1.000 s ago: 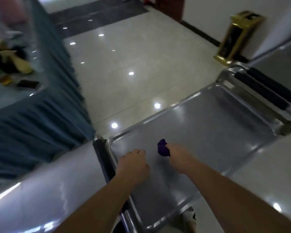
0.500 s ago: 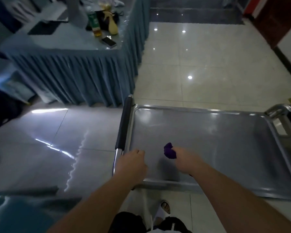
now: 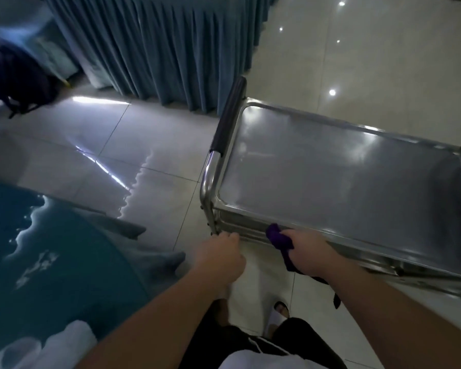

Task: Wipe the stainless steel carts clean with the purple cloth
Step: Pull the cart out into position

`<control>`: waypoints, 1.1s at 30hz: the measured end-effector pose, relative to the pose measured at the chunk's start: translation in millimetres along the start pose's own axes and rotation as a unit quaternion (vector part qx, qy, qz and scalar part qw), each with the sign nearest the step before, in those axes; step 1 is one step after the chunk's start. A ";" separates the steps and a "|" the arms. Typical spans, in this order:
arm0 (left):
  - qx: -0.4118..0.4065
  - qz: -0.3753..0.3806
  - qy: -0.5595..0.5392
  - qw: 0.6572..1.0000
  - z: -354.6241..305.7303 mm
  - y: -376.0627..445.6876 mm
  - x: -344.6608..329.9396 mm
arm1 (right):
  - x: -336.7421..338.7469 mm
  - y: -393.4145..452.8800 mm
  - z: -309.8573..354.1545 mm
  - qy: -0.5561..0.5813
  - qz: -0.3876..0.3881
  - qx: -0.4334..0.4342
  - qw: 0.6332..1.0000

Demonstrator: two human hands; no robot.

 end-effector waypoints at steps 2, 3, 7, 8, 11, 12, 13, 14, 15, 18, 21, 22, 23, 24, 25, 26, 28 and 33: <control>0.022 0.000 -0.014 1.000 9.4 -1.5 -16.2 | -16.2 3.9 -4.4 -0.002 0.020 0.012 1.000; 0.034 -0.008 -0.016 0.999 12.3 -1.5 -23.3 | -23.2 7.6 -8.5 -0.004 0.028 0.020 0.999; 0.086 -0.027 -0.043 0.995 14.3 5.0 -54.7 | -48.0 28.1 -28.1 -0.044 0.046 0.056 0.996; 0.103 -0.029 -0.050 0.993 14.2 7.8 -64.5 | -54.2 33.6 -34.4 -0.048 0.045 0.062 0.996; 0.135 -0.021 -0.077 0.988 13.2 22.9 -95.4 | -72.9 48.7 -53.5 -0.035 0.039 0.078 0.996; 0.139 -0.016 -0.086 0.986 12.8 29.9 -104.9 | -78.5 54.7 -60.9 -0.027 0.037 0.078 0.996; 0.143 -0.010 -0.094 0.985 13.0 37.3 -113.5 | -83.9 61.1 -68.1 -0.020 0.038 0.076 0.996; 0.148 -0.005 -0.102 0.984 14.9 44.7 -120.9 | -88.9 67.4 -74.5 -0.012 0.036 0.073 0.997; 0.149 -0.002 -0.106 0.983 18.3 53.7 -126.5 | -92.1 74.6 -80.1 -0.003 0.029 0.071 0.997; 0.152 0.000 -0.115 0.982 35.1 86.5 -137.9 | -98.0 100.3 -94.5 0.021 -0.005 0.069 0.997; 0.148 -0.037 -0.154 0.976 65.0 125.9 -142.1 | -100.0 141.1 -104.4 0.031 -0.031 0.069 0.997; 0.145 -0.059 -0.169 0.973 77.3 139.1 -142.1 | -100.9 159.0 -105.7 0.024 -0.032 0.070 0.997; 0.144 -0.083 -0.185 0.969 89.8 152.5 -141.1 | -100.9 177.6 -106.0 0.015 -0.032 0.069 0.997; 0.143 -0.107 -0.207 0.962 102.5 165.8 -138.8 | -99.7 195.4 -105.0 0.004 -0.035 0.068 0.997; 0.145 -0.128 -0.233 0.953 114.9 178.2 -136.2 | -98.0 211.0 -102.9 -0.002 -0.042 0.068 0.997; 0.147 -0.153 -0.257 0.943 126.5 190.1 -132.2 | -95.0 224.5 -99.4 -0.004 -0.062 0.078 0.995; 0.150 -0.207 -0.285 0.924 146.4 212.4 -121.6 | -83.9 248.5 -89.7 -0.005 -0.127 0.110 0.986; 0.065 -0.358 -0.341 0.867 170.0 258.1 -109.0 | -51.6 316.2 -67.3 -0.014 -0.240 0.081 0.967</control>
Point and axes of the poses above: each hand's wrist, its own y-axis towards the middle knuckle, its own x-axis out of the back of the hand, z = x × y, the point moved 7 cm from there along y, towards the middle knuckle, and after that the axes turned 14 degrees about z, right-handed, at the moved point
